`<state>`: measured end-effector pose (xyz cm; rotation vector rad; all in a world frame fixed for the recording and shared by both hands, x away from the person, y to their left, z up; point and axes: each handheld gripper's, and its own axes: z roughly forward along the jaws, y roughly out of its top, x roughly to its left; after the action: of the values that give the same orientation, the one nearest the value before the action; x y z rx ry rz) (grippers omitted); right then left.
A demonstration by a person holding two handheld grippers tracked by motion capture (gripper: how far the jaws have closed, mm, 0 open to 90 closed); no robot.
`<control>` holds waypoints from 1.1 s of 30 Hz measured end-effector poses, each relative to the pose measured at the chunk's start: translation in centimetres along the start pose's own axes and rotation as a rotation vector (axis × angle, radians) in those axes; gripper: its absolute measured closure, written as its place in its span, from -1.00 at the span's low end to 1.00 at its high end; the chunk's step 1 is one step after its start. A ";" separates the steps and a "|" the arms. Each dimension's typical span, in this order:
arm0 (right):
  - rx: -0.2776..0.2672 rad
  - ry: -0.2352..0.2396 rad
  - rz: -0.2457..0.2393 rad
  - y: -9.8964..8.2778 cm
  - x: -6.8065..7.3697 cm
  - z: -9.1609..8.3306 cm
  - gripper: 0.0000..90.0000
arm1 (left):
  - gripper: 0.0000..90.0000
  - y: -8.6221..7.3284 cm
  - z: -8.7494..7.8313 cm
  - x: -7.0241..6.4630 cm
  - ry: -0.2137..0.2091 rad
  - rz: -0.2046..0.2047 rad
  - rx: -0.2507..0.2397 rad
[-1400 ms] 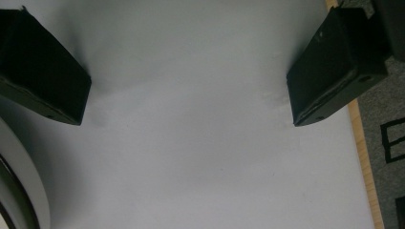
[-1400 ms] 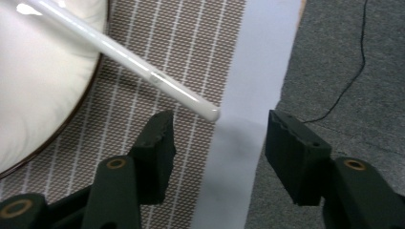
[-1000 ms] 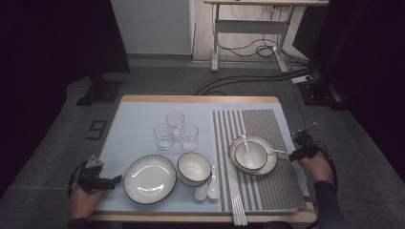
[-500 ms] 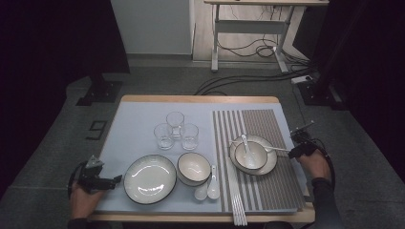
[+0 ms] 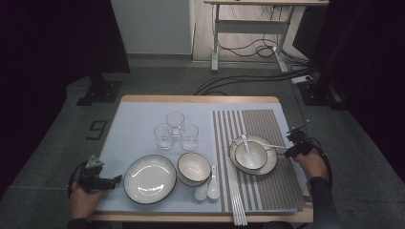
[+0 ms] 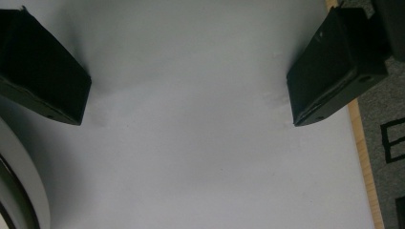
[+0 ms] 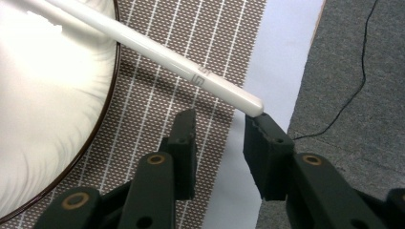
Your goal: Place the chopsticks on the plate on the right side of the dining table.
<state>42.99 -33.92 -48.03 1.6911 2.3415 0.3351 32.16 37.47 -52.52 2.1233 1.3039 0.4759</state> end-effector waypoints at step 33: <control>-0.032 -0.004 -0.086 1.3 1.8 -0.2 0.39 | -0.98 0.0 0.0 0.0 0.000 0.000 0.000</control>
<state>43.56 -31.86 -47.49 1.5694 2.3847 0.3514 32.16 37.47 -52.52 2.1235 1.3035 0.4760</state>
